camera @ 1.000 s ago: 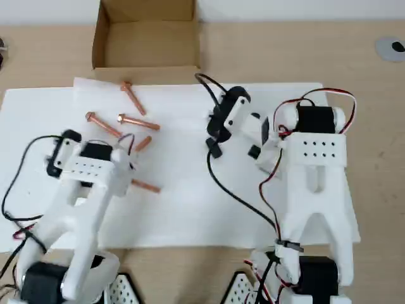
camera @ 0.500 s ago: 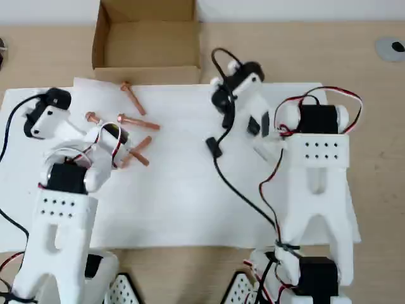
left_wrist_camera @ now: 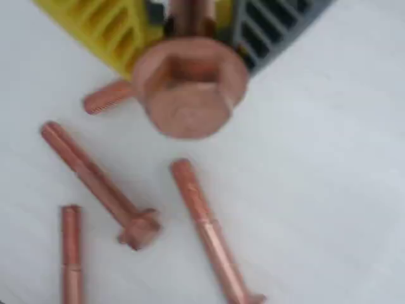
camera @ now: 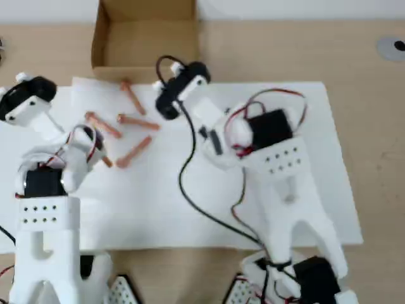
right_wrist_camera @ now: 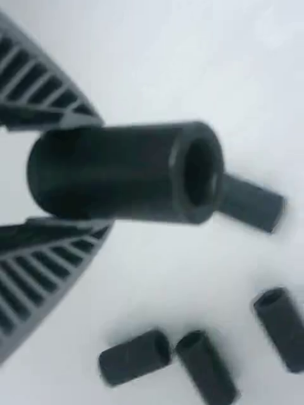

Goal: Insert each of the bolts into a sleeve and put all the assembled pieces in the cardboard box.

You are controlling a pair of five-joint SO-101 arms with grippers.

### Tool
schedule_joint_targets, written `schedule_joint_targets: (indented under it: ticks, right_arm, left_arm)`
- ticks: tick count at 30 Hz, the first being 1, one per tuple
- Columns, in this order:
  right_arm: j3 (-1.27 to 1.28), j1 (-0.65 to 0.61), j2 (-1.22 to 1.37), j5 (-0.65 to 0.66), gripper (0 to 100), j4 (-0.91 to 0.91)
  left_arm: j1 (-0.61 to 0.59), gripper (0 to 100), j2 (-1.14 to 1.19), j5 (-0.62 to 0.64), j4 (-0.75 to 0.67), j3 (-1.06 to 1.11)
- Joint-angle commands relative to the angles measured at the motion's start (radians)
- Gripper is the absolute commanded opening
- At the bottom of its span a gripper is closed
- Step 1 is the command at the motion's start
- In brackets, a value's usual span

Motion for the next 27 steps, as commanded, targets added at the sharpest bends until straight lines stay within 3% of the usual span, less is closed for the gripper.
schedule_joint_targets:
  ticks: [1, 7, 12, 19, 27]
  right_arm:
    - [0.025, -0.024, -0.033, -0.043, 1.1, -0.163]
    - [0.262, -0.041, -0.035, -0.087, 1.1, -0.529]
    - [0.389, -0.111, -0.035, -0.103, 1.1, -0.663]
    - [0.424, -0.125, -0.035, -0.385, 1.1, -0.792]
    - [0.585, -0.179, -0.127, -0.549, 1.1, -0.919]
  left_arm:
    - [-0.018, 1, -0.022, -0.057, -0.021, -0.052]
    - [-0.04, 1, -0.022, -0.117, -0.023, -0.055]
    - [-0.094, 1, -0.021, -0.117, -0.098, -0.051]
    - [-0.098, 1, -0.021, -0.117, -0.114, -0.051]
    - [-0.092, 1, -0.019, -0.115, -0.118, -0.052]
